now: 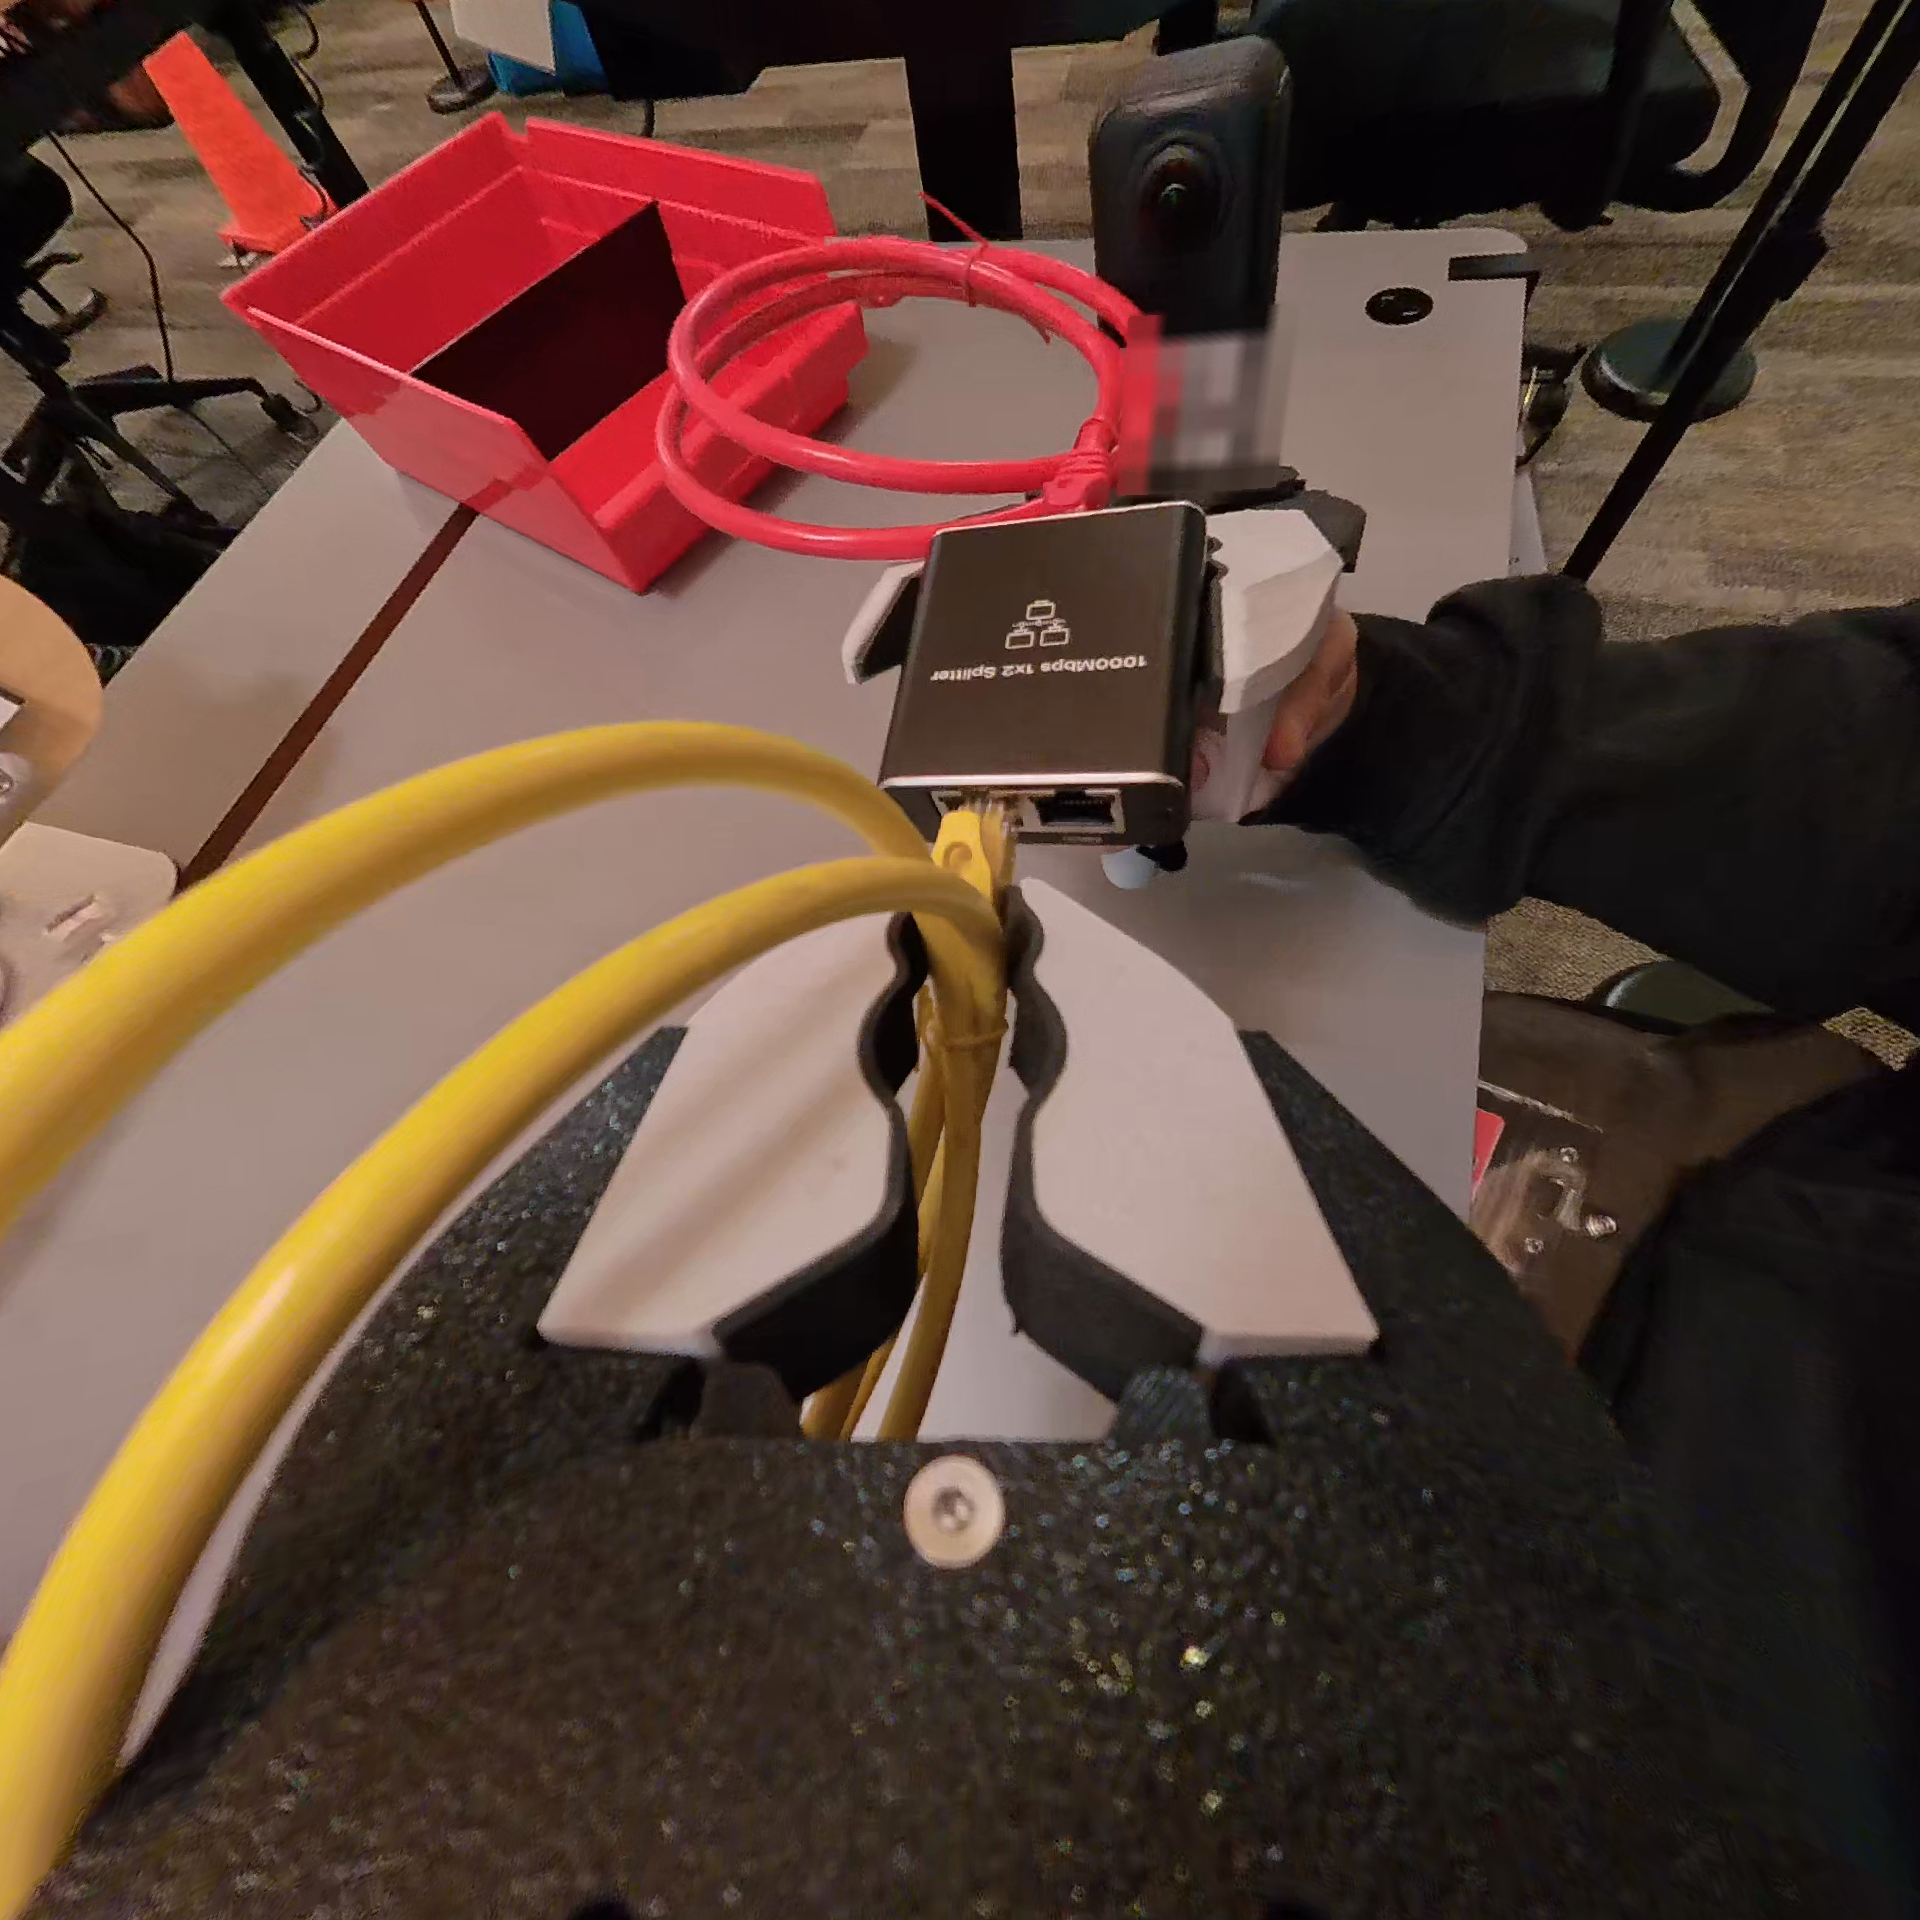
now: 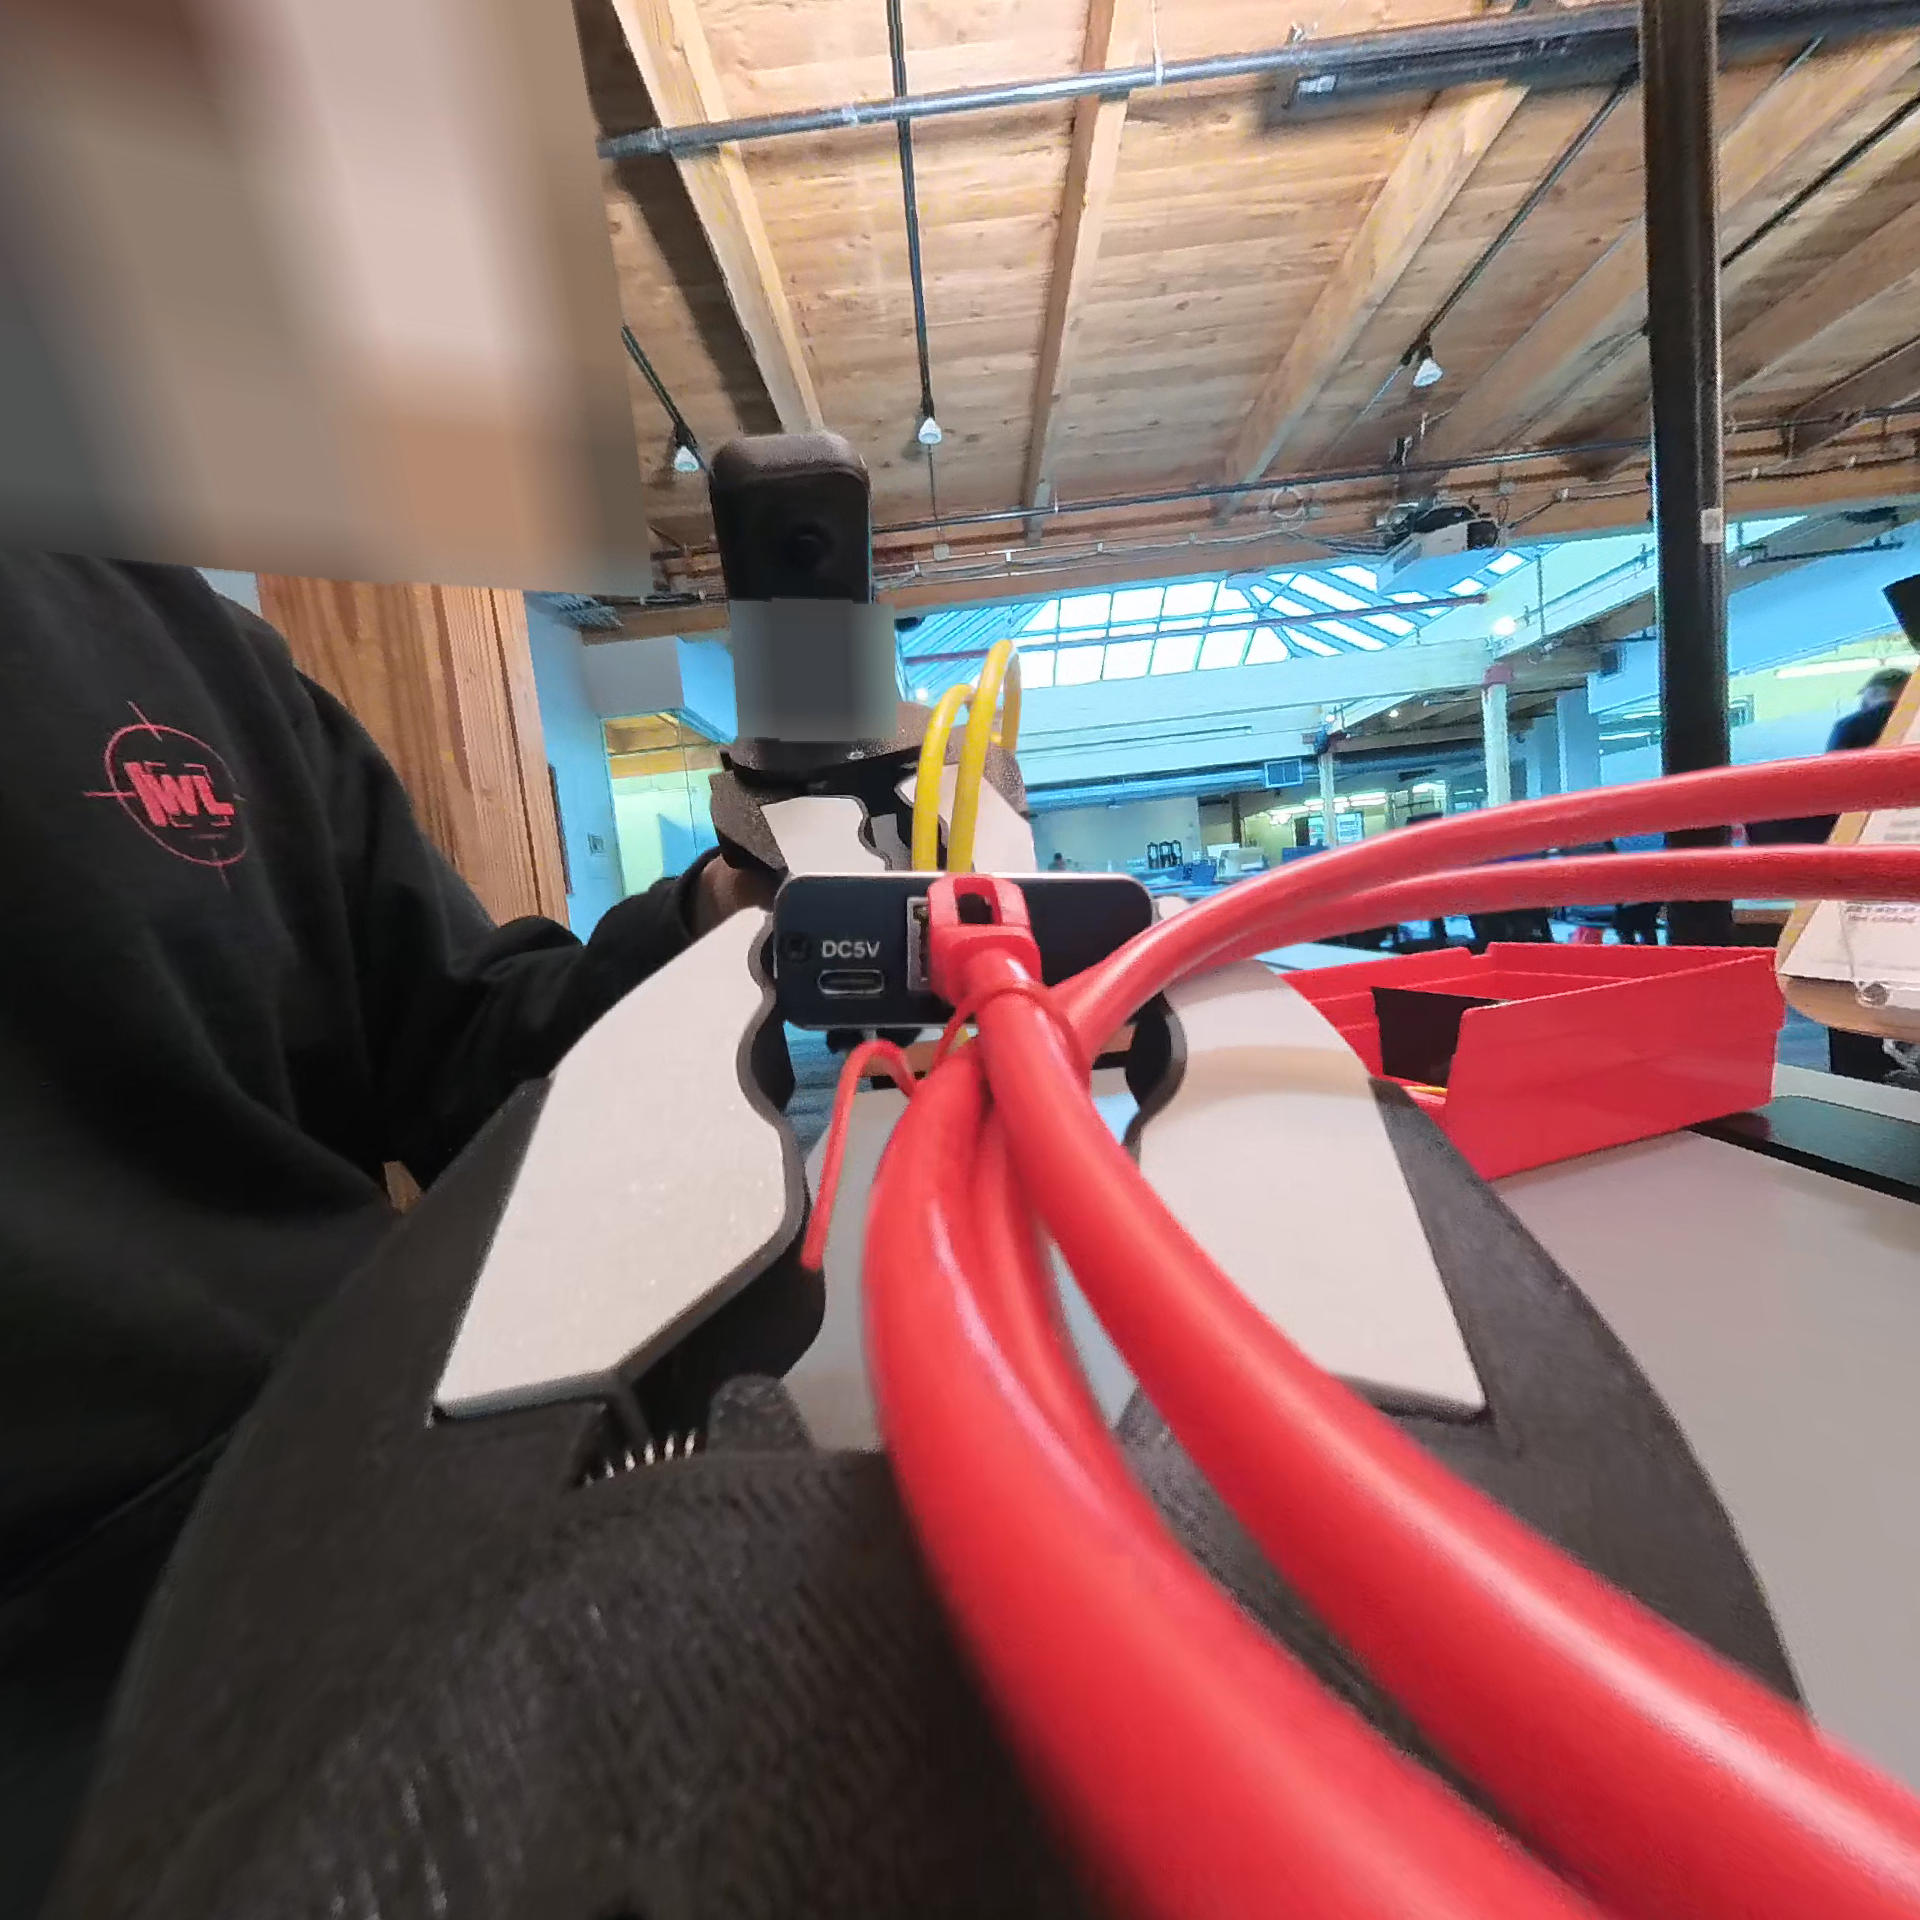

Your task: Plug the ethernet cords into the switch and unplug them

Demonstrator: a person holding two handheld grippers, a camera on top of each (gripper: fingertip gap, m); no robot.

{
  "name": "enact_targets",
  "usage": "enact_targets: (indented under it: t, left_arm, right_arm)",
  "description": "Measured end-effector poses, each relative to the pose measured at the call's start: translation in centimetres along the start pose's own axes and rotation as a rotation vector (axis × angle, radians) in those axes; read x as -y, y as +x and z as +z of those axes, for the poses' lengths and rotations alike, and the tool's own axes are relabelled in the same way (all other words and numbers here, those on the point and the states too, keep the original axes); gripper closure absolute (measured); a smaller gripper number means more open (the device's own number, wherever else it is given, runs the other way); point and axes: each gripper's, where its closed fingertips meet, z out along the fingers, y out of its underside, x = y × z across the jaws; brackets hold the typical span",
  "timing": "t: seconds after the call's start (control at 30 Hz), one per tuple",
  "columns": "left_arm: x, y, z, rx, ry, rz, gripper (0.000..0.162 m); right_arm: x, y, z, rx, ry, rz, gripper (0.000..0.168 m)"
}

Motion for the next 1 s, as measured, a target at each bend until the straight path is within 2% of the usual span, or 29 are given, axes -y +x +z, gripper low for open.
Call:
enact_targets:
  t: [0.13,0.5,0.63,0.83,0.93,1.0]
  left_arm:
    - [0.3,0.0,-0.1,-0.006,0.006,0.002,0.149]
    - [-1.0,-0.9,0.2,0.033,-0.124,0.057,0.149]
    - [-1.4,-1.0,0.5,0.000,-0.138,0.065,0.149]
    - [-1.7,-1.0,0.6,-0.059,-0.104,0.004,0.149]
    - [0.2,-0.7,0.8,-0.050,0.037,-0.023,0.149]
    - [0.8,-0.6,1.0,-0.025,0.052,-0.048,0.146]
  right_arm:
    - [0.2,0.0,0.0,-0.003,0.013,-0.002,0.103]
    - [-1.3,0.9,0.1,-0.060,-0.044,0.023,0.103]
    - [-1.9,1.1,0.0,-0.063,-0.055,0.040,0.103]
    - [-2.2,1.2,0.0,-0.056,-0.056,0.070,0.103]
    - [-0.4,1.1,-0.6,-0.030,0.081,0.090,0.103]
    - [0.7,1.2,-0.7,-0.031,0.137,0.092,0.104]
